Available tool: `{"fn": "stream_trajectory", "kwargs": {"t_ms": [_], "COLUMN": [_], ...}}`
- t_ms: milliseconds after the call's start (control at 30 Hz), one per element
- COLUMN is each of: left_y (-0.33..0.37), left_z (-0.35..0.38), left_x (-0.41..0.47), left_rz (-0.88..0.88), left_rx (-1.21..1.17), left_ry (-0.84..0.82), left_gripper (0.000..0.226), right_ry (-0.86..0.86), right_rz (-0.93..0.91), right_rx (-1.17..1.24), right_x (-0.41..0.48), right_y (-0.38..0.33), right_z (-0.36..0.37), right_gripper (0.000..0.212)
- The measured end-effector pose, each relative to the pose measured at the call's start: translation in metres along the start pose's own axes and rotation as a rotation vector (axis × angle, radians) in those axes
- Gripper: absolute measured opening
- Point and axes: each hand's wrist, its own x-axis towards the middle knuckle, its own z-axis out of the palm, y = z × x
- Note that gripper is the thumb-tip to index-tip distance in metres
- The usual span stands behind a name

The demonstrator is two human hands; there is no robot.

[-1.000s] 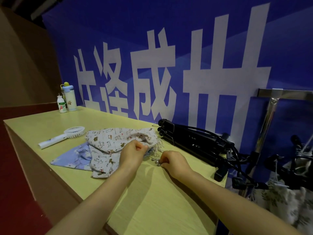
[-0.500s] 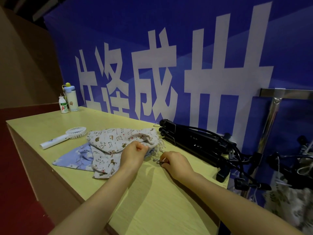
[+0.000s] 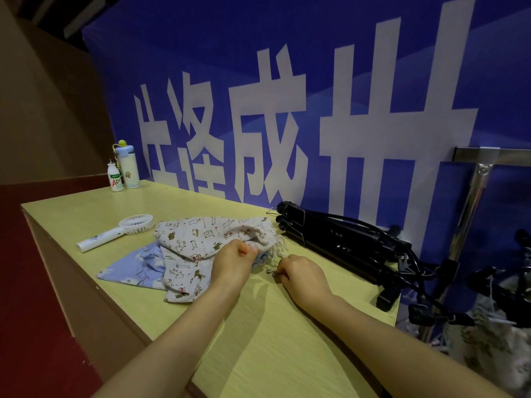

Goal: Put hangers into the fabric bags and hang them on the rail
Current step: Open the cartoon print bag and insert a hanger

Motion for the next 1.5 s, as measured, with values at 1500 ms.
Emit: {"fn": "stream_trajectory", "kwargs": {"t_ms": [1500], "left_y": [0.038], "left_z": [-0.103], "left_x": [0.030], "left_rz": [0.295], "left_rx": [-0.305], "left_ry": [0.449], "left_gripper": [0.025], "right_ry": [0.150], "right_rz": [0.055], "right_rx": [1.038], "right_x": [0.071], "right_y": [-0.104], "right_z": [-0.071], "right_gripper": [0.005]}}
